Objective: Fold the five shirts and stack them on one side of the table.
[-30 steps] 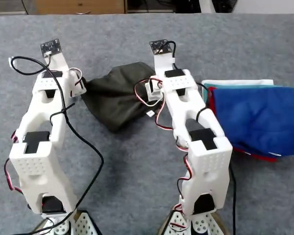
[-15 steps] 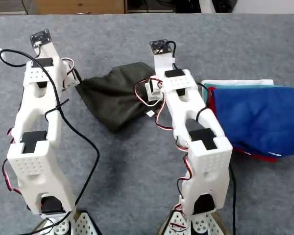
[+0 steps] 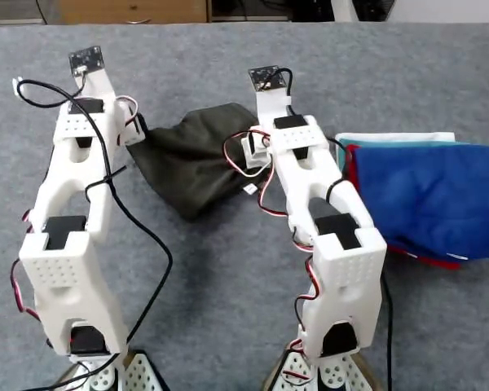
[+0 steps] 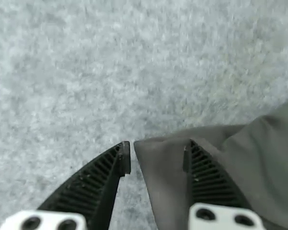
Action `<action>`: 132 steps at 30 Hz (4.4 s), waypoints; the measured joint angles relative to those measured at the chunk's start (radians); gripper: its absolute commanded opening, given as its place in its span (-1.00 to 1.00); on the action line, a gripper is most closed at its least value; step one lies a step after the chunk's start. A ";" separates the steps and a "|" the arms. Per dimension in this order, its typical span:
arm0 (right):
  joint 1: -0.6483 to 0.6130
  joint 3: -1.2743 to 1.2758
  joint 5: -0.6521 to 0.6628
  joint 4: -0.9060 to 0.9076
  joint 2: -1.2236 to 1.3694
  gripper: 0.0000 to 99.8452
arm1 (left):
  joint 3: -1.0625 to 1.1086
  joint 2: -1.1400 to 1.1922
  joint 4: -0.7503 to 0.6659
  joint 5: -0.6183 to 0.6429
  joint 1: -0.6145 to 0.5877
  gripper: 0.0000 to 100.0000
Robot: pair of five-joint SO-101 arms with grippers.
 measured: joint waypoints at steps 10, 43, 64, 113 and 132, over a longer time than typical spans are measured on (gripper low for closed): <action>0.000 0.000 0.000 0.000 0.000 -1.00 | -0.011 0.046 0.048 0.002 0.000 -0.61; 0.000 -0.038 0.000 0.055 -0.034 -1.00 | -1.433 0.640 0.802 0.117 0.075 -0.97; 0.350 -0.462 0.097 0.442 -0.404 -1.00 | -1.467 0.298 0.684 0.344 0.410 -0.96; 0.964 -0.473 0.672 0.775 -0.361 0.16 | -1.203 0.348 0.367 0.341 0.732 -0.69; 0.485 -0.694 0.516 0.891 -0.537 -1.00 | -1.214 0.098 0.804 -0.037 0.209 -0.96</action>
